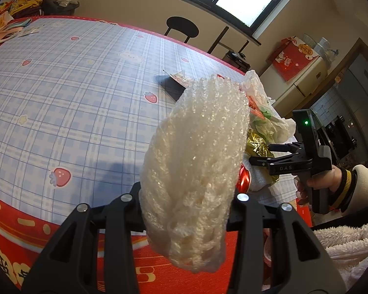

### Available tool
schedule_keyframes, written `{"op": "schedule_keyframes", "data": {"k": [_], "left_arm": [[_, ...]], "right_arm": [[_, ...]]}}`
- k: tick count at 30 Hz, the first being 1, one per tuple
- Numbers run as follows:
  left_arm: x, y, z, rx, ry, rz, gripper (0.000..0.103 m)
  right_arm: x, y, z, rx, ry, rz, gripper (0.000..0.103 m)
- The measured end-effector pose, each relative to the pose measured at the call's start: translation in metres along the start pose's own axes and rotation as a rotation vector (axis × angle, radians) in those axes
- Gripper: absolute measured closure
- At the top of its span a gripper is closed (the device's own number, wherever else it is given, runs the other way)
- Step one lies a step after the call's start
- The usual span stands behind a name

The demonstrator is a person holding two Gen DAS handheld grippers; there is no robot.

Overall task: Collect trash
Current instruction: 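Grasp the crushed red cola can with the right gripper while the left holds the foam sleeve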

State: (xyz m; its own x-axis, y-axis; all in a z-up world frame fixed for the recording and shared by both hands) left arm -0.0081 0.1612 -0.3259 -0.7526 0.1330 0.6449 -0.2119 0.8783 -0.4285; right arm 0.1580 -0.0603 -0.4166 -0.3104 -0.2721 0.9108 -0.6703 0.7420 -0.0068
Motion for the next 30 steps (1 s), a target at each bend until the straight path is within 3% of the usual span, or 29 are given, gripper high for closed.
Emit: {"op": "schedule_keyframes", "data": {"k": [4,11,13,14,15,20,25,26,29,30], "left_arm": [[0.0,-0.001,0.0,-0.004,-0.005,0.001,0.06],[0.002,0.005,-0.004,0.0,-0.019,0.006,0.06],[0.001,0.004,-0.007,-0.002,-0.023,0.007,0.06],[0.001,0.004,-0.009,-0.003,-0.024,0.008,0.06],[0.001,0.002,-0.009,-0.005,-0.025,0.009,0.06],[-0.001,-0.006,-0.011,-0.018,-0.021,0.021,0.06],[-0.002,-0.006,-0.011,-0.019,-0.02,0.015,0.06],[-0.002,-0.005,-0.011,-0.017,-0.02,0.013,0.06],[-0.002,-0.001,-0.013,-0.008,-0.022,0.0,0.06],[-0.001,0.0,-0.013,-0.003,-0.022,-0.002,0.06]], "right_arm": [[0.002,0.0,0.001,0.005,0.006,-0.009,0.008],[0.03,0.007,0.004,-0.034,-0.046,-0.064,0.032],[0.038,0.009,0.004,-0.064,-0.064,-0.105,0.044],[0.041,0.009,0.004,-0.078,-0.064,-0.124,0.07],[0.041,0.009,0.006,-0.093,-0.052,-0.138,0.087],[0.052,0.005,0.011,-0.145,-0.074,-0.156,0.094],[0.06,0.005,0.014,-0.164,-0.08,-0.185,0.092],[0.061,0.015,0.013,-0.152,-0.071,-0.212,0.087],[0.066,0.048,0.012,-0.066,-0.069,-0.269,0.047],[0.067,0.059,0.011,-0.04,-0.069,-0.287,0.044]]}}
Point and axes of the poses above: each gripper's, at about its wrist camera, not at the fingertips, and x roughly against the way its jaws point, y to its left, z to its underside, the point moved 9 cm from there along -x, roughly the way its jaws point, and after that the axes turned 7 degrees about -y, right-handed, at the moved point
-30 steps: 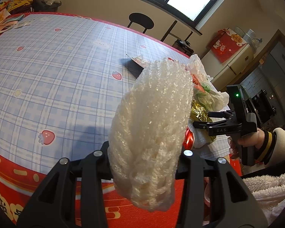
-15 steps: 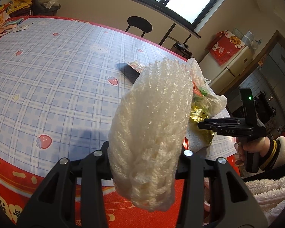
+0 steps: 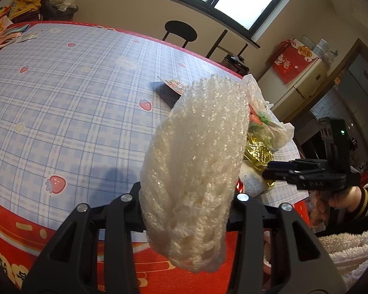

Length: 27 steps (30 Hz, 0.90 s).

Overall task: Collect trash
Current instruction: 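Grasp the crushed red cola can with the right gripper while the left holds the foam sleeve, then lift the red can and carry it toward the brown bucket with the right gripper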

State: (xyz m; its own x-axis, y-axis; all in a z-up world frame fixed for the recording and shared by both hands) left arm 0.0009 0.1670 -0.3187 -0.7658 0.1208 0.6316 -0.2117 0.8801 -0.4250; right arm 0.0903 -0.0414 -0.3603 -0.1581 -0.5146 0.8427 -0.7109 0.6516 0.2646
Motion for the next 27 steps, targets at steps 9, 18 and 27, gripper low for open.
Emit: {"op": "schedule_keyframes", "data": {"k": [9,18,27], "left_arm": [[0.016,0.015,0.003,0.02,-0.011,-0.014,0.06],[0.036,0.038,0.007,0.059,-0.023,-0.053,0.06],[0.041,0.041,0.004,0.049,-0.027,-0.062,0.06]], "right_arm": [[-0.033,0.063,0.005,0.054,0.127,-0.131,0.044],[-0.059,0.059,0.0,-0.137,0.176,-0.138,0.055],[-0.05,0.064,-0.02,-0.07,0.082,-0.102,0.082]]}}
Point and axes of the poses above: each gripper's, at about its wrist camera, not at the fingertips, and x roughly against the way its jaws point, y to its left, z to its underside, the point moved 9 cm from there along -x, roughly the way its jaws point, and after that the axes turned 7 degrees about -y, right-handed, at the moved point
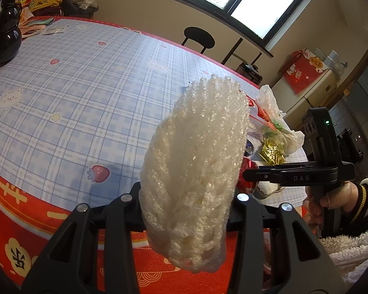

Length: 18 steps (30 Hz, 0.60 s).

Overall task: Collect trash
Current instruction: 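Lift the red can and carry it toward the brown bucket with the right gripper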

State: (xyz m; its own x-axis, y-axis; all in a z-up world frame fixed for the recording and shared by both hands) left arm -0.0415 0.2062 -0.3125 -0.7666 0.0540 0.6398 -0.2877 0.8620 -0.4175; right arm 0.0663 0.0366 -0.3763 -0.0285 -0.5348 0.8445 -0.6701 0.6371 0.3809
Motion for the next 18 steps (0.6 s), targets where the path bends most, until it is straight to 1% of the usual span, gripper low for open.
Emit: {"op": "schedule_keyframes", "data": {"k": [3,8,11,13,18], "left_arm": [[-0.002,-0.003,-0.003,-0.007,-0.001,0.004,0.06],[-0.007,-0.012,-0.009,-0.028,0.002,0.016,0.06],[-0.008,-0.021,-0.015,-0.04,0.002,0.027,0.06],[-0.006,-0.028,-0.021,-0.052,-0.006,0.036,0.06],[0.003,-0.052,-0.044,-0.087,-0.047,0.059,0.06]], "right_arm": [[0.011,0.003,-0.003,0.037,-0.034,-0.006,0.083],[0.027,0.004,-0.005,0.099,-0.078,0.015,0.083],[0.045,0.009,-0.013,0.148,-0.14,0.034,0.083],[0.064,0.008,-0.02,0.174,-0.195,0.048,0.083],[0.111,-0.002,-0.036,0.174,-0.324,0.075,0.083]]}}
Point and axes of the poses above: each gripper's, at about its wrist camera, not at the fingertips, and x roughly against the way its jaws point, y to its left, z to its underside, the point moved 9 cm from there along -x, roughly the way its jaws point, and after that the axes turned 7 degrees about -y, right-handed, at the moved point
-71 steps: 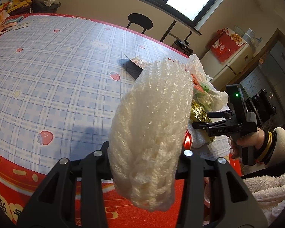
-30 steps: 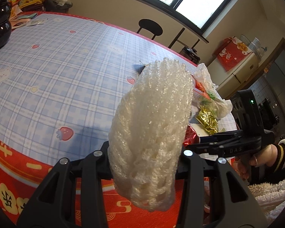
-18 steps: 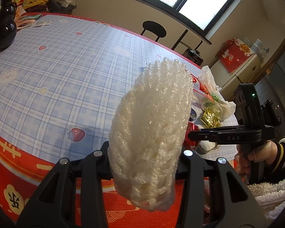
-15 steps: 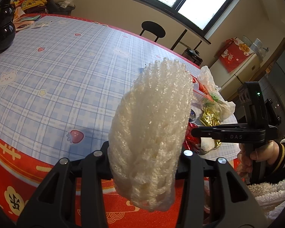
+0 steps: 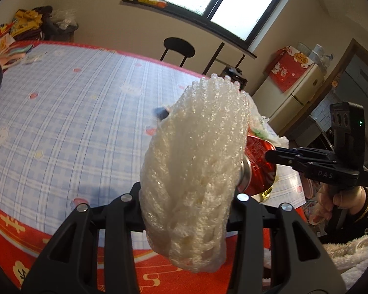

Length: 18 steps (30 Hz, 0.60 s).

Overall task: Collect trash
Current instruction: 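Lift the red can and carry it toward the brown bucket with the right gripper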

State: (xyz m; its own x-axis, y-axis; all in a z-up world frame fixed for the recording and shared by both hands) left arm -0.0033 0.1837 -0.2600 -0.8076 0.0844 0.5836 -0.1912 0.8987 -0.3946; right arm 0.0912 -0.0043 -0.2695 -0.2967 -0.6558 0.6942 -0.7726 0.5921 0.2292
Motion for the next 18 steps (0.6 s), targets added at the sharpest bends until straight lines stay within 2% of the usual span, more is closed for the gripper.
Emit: {"op": "schedule_keyframes", "data": {"k": [5,10,18], "left_arm": [[0.0,-0.033,-0.03,-0.042,-0.035,0.029,0.06],[-0.009,-0.084,-0.053,-0.107,-0.051,0.071,0.06],[-0.035,-0.177,-0.064,-0.218,-0.04,0.16,0.06]], "right_arm": [[0.041,-0.029,-0.017,-0.039,-0.1,0.052,0.083],[0.09,-0.073,-0.023,-0.09,-0.187,0.123,0.083],[0.166,-0.153,0.0,-0.181,-0.28,0.265,0.083]]}}
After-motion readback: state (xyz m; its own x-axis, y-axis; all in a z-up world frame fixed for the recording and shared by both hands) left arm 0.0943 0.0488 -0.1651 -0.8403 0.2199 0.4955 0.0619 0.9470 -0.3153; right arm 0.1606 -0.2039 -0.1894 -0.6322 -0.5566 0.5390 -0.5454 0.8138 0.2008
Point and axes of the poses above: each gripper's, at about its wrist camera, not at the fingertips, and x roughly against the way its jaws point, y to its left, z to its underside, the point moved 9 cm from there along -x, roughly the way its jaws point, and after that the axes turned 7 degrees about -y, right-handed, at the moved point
